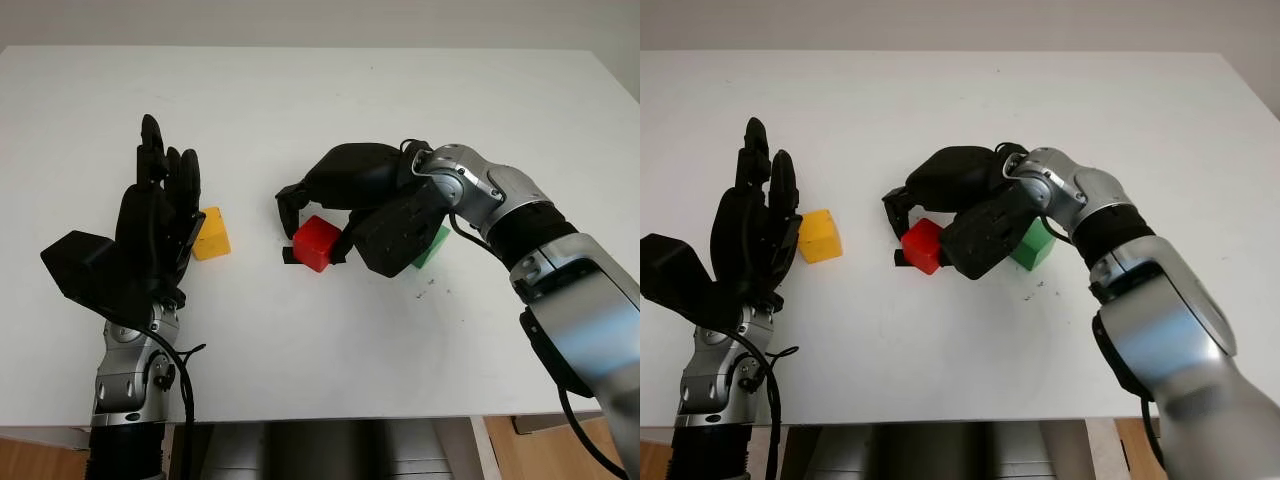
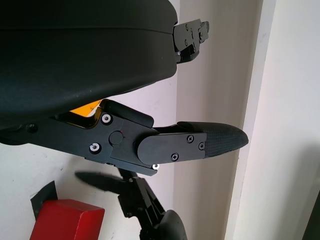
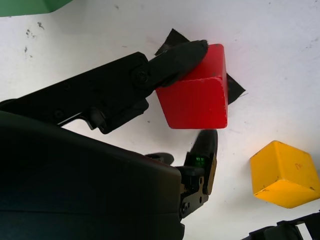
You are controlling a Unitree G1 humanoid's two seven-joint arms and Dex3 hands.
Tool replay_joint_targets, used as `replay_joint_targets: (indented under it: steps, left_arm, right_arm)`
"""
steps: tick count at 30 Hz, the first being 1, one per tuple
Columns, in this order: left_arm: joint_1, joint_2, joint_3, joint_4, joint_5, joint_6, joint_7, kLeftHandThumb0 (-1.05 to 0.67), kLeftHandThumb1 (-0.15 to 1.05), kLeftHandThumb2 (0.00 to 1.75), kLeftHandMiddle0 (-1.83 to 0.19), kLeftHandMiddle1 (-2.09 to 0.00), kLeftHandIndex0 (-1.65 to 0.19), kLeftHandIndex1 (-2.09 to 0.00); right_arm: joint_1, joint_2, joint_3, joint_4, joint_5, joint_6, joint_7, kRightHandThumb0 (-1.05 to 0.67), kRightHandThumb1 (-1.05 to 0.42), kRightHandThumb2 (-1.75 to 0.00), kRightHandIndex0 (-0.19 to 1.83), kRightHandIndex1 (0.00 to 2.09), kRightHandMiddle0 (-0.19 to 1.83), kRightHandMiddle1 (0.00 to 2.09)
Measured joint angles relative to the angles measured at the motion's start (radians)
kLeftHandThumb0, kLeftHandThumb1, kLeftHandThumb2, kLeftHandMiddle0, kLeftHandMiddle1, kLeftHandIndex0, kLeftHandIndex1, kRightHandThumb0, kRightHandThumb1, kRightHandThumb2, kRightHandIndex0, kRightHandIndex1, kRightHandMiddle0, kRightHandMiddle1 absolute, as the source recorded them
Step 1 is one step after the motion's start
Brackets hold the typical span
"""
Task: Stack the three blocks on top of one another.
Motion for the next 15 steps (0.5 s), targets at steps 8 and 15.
replay_joint_targets:
  steps: [8,15]
  left_arm:
    - [0.0,0.002,0.001,0.0,0.0,0.003,-0.006,-0.72,1.05,0.46,0.19,0.0,0.19,0.0]
    - [0.001,0.006,0.006,-0.001,-0.003,0.008,-0.014,-0.73,1.05,0.43,0.19,0.0,0.19,0.0]
  right_arm:
    - [0.005,-0.084,-0.026,-0.133,0.034,0.027,0.087,-0.75,-0.84,-0.05,-0.18,0.0,-0.13,0.1]
    - [0.055,-0.161,-0.126,-0.328,0.215,0.121,0.274,-0.81,-0.84,-0.05,-0.19,0.0,-0.19,0.0]
